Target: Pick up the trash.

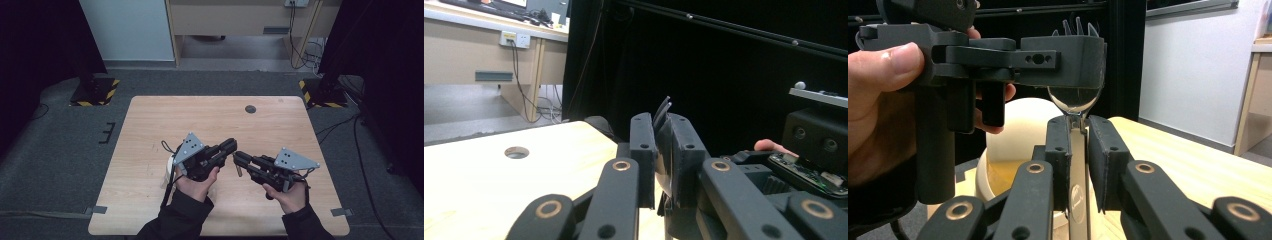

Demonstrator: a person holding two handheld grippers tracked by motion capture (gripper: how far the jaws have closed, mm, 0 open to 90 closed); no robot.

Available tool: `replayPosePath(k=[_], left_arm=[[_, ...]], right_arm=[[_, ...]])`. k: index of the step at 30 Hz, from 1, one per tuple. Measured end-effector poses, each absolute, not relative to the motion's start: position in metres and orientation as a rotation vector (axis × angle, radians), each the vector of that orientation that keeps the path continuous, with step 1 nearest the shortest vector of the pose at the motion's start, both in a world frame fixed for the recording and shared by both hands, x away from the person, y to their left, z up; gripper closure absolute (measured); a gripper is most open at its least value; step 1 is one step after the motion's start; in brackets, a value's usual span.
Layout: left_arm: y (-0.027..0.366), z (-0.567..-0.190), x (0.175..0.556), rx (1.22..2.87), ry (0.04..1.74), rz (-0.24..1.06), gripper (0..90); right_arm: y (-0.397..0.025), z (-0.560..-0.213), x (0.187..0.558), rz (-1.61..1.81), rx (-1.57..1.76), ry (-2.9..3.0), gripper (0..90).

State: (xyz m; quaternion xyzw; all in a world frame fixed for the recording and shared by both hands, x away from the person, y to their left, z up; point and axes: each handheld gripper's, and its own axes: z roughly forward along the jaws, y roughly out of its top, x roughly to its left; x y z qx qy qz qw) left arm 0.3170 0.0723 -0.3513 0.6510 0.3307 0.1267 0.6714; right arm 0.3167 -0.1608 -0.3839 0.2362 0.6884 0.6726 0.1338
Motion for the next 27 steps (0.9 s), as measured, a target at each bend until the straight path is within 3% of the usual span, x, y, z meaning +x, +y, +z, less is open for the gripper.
replayPosePath(k=[10,15,27], left_arm=[[0.088,-0.346,0.311,1.474,0.688,0.337,82.5],[0.105,-0.342,0.308,1.473,0.661,0.380,82.4],[0.140,-0.331,0.300,1.460,0.632,0.464,82.3]], right_arm=[[-0.175,-0.386,0.323,1.967,0.781,1.946,63.1],[-0.198,-0.404,0.339,1.822,0.920,1.928,51.6],[-0.233,-0.442,0.361,1.526,1.153,1.910,42.9]])
